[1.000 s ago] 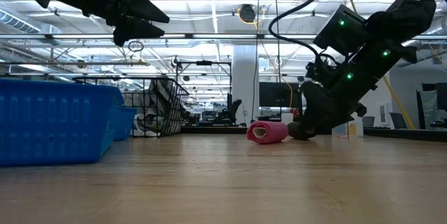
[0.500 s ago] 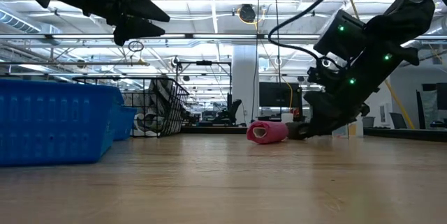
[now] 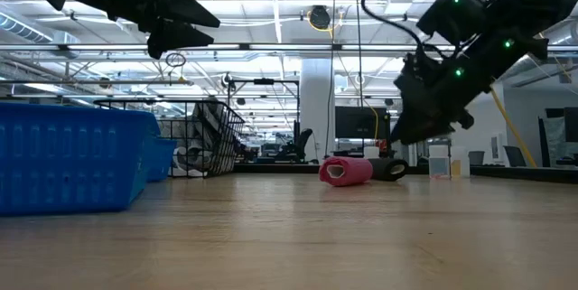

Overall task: Pick & Place Medicine items
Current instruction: Put the black bandage into the top blue basket

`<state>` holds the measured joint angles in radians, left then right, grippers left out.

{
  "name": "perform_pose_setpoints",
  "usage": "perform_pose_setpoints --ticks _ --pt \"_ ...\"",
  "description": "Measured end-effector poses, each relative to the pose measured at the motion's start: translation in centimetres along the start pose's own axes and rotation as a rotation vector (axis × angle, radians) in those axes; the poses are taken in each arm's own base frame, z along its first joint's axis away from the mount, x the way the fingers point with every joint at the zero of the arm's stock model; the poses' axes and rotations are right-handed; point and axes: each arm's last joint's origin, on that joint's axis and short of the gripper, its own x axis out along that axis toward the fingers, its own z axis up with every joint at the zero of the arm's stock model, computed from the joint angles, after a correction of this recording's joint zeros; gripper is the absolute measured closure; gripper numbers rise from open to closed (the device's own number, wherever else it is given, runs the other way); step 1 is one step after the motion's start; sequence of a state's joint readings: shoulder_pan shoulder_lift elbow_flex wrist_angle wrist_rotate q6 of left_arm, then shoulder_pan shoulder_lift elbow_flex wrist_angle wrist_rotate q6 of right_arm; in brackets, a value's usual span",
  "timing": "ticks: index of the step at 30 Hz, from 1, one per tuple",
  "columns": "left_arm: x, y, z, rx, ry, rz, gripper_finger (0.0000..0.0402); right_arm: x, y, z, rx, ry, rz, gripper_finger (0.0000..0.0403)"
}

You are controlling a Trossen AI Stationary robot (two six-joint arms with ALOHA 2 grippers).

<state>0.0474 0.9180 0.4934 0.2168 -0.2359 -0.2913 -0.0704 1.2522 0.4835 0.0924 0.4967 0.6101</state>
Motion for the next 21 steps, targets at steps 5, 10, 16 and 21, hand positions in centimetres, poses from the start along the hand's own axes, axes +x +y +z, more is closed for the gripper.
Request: perform_pose_setpoints --ticks 5,10,16,21 --pt "0.0 0.0 0.0 0.0 0.002 0.001 0.0179 -0.1 0.5 0.8 -0.029 -0.062 0.067 0.0196" --pt "0.0 0.0 0.0 0.0 0.002 0.0 0.0179 0.2 -0.1 0.8 -0.037 -0.039 0.028 0.0133" --pt "0.0 0.0 0.0 -0.005 0.003 0.0 0.0179 1.5 -0.3 0.4 0.021 -0.023 -0.004 0.0082" --pt "0.0 0.0 0.0 -0.01 0.003 0.0 0.0179 3.0 -0.3 -0.2 0.056 -0.011 -0.024 0.0083"
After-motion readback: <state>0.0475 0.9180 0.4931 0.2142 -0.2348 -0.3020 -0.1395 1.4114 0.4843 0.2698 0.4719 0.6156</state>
